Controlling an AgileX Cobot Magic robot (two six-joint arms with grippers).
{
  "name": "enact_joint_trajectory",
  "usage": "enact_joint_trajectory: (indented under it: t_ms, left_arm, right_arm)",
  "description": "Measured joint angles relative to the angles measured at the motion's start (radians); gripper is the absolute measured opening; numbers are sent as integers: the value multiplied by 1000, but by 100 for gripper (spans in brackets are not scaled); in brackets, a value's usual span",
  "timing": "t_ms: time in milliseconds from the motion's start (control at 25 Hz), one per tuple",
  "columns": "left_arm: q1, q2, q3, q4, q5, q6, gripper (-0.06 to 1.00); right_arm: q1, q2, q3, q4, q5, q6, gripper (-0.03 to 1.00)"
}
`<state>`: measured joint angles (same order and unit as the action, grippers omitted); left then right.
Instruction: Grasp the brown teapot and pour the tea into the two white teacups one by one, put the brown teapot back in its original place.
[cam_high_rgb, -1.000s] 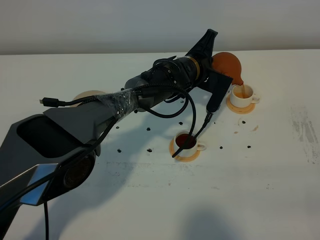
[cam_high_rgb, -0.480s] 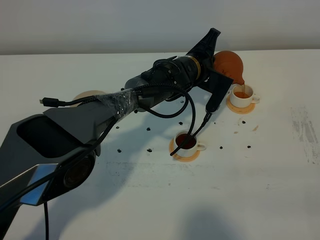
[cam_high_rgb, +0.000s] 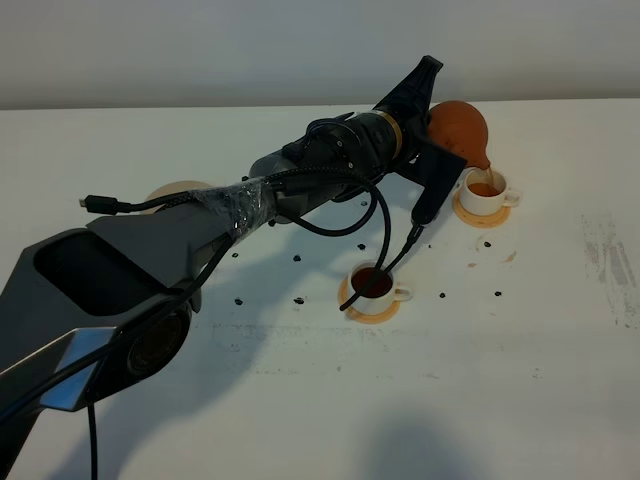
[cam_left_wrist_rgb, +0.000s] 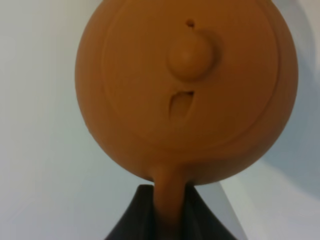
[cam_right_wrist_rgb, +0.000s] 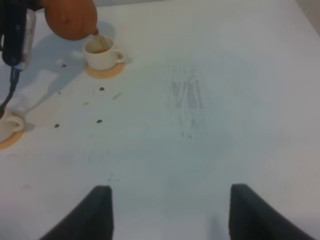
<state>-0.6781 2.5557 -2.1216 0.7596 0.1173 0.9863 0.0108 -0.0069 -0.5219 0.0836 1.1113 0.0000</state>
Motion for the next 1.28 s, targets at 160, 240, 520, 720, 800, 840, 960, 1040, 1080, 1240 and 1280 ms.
enact_joint_trajectory:
  t_ms: [160,240,520,720,800,840,960,1040,1080,1240,1280]
  left_arm:
    - [0,0,0,15,0,0,8]
    - [0,0,0,25,0,0,8]
    - [0,0,0,35,-1,-1,8]
    - [-1,0,0,39,-3,-1,8]
    - [-4,0,0,40,-3,-1,8]
    - [-4,0,0,40,-3,-1,8]
    - [-7,0,0,42,-3,0,8]
    - [-8,0,0,42,-3,0,8]
    - [-8,0,0,42,-3,0,8]
    - [-8,0,0,42,-4,0,8]
    - [-8,0,0,42,-4,0,8]
  right_arm:
    - [0,0,0,0,0,0,49]
    - [0,0,0,0,0,0,49]
    - [0,0,0,0,0,0,49]
    - [0,0,0,0,0,0,49]
    - [0,0,0,0,0,0,49]
    - [0,0,0,0,0,0,49]
    - [0,0,0,0,0,0,49]
    - [0,0,0,0,0,0,49]
    - [0,0,0,0,0,0,49]
    - [0,0,0,0,0,0,49]
    - [0,0,0,0,0,0,49]
